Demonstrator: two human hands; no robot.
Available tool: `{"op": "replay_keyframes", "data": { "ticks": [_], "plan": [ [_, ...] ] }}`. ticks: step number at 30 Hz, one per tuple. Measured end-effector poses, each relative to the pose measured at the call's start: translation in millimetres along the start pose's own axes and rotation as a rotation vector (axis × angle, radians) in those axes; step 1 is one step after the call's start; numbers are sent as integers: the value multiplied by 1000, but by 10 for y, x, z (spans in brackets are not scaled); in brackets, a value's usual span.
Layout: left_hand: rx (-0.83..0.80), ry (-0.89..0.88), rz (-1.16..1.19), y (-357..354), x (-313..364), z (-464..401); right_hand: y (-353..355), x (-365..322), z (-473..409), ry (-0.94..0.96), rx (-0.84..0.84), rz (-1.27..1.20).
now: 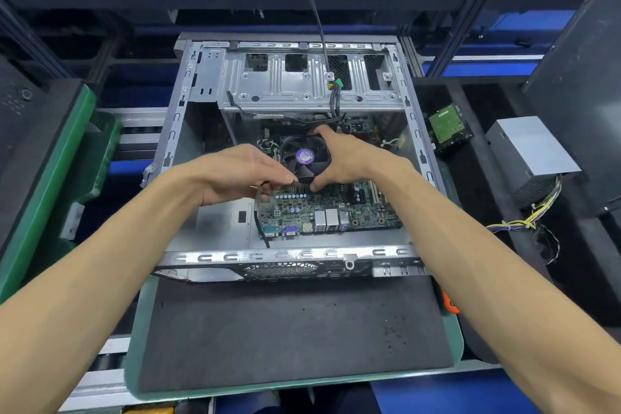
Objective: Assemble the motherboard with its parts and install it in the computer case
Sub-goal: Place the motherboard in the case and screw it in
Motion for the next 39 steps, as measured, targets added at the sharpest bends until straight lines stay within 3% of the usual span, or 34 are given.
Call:
{"op": "replay_keyframes", "data": {
  "ticks": [3,6,13,17,22,26,28,39],
  "plan": [
    [232,-125,-310,140,-35,-21,-7,3,-14,-2,-8,0],
    [330,-253,-593,124,-8,-19,-11,8,-21,-3,-6,4],
    [194,-369,-959,-98,-27,-8,-3,2,-11,-6,-2,-4],
    [194,-334,-982,-66,-76,-15,-1,-9,-2,-1,-11,-4],
    [352,-231,-898,69,-100,-40,-14,-3,-12,1,-17,-1],
    [336,-50,-300,102,-166,-46,-23,-10,-17,7,-26,12],
    [326,-29,-172,120,-154,-31,-14,-10,-18,7,-28,11],
    [382,-127,-510,123,-104,2,-19,-5,-19,10,-47,-11]
  ]
}}
Point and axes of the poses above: each hand's wrist, its own z-axis away from the middle knuckle, its own y-axis out of the back of the hand, x = y × z, the point moved 7 cm from there along -z, towards the middle knuckle, and after that the axes turned 11 degrees about x, right-handed, at the moved point
